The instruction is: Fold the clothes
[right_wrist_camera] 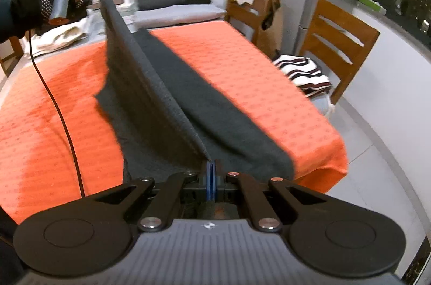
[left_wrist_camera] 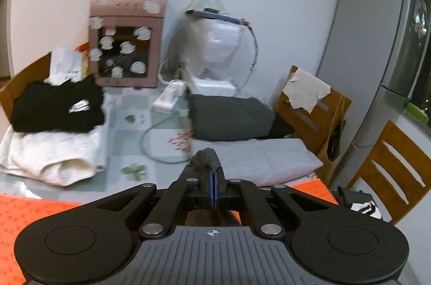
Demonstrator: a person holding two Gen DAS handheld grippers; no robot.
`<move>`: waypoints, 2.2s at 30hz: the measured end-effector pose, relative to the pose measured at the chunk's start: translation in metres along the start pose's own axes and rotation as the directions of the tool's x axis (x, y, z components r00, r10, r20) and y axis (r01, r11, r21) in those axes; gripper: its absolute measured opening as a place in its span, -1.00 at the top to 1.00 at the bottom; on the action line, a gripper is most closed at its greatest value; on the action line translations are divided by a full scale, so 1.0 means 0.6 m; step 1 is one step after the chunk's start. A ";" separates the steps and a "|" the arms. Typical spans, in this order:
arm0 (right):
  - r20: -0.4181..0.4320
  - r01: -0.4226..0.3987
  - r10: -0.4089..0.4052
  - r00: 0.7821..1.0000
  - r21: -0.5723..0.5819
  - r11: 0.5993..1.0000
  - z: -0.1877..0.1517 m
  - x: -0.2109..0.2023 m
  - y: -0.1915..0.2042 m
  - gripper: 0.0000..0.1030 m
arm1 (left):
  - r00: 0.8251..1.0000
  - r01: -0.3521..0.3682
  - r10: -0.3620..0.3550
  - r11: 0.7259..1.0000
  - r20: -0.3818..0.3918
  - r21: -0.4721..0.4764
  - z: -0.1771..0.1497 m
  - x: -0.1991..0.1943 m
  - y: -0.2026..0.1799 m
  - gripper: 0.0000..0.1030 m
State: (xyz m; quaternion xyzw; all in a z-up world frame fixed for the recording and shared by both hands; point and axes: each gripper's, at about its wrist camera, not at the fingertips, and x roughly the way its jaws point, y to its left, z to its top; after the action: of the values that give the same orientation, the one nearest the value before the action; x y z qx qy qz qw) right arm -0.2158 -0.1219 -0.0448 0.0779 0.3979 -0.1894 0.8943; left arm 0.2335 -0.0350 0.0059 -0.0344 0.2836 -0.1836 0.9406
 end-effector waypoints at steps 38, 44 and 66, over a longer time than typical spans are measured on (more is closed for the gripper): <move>-0.132 -0.038 0.065 0.989 0.200 0.979 0.054 0.291 -0.435 0.92 | 0.989 0.068 -0.024 0.952 -0.148 0.298 -0.118 0.363 -0.501 0.16; -0.121 0.042 -0.020 0.992 0.184 0.982 0.063 0.271 -0.424 0.72 | 0.978 0.169 -0.126 0.945 -0.168 0.278 -0.079 0.314 -0.456 -0.01; -0.049 -0.201 0.201 0.978 0.014 0.980 0.019 0.140 -0.103 0.30 | 0.961 0.234 -0.176 0.928 -0.212 0.290 -0.069 0.063 -0.101 -0.10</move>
State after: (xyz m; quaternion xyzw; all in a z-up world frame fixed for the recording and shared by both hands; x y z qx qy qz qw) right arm -0.1813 -0.2051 -0.0986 0.1265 0.4092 -0.0979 0.8983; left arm 0.2206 -0.1036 -0.0381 0.1022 0.3307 -0.3261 0.8797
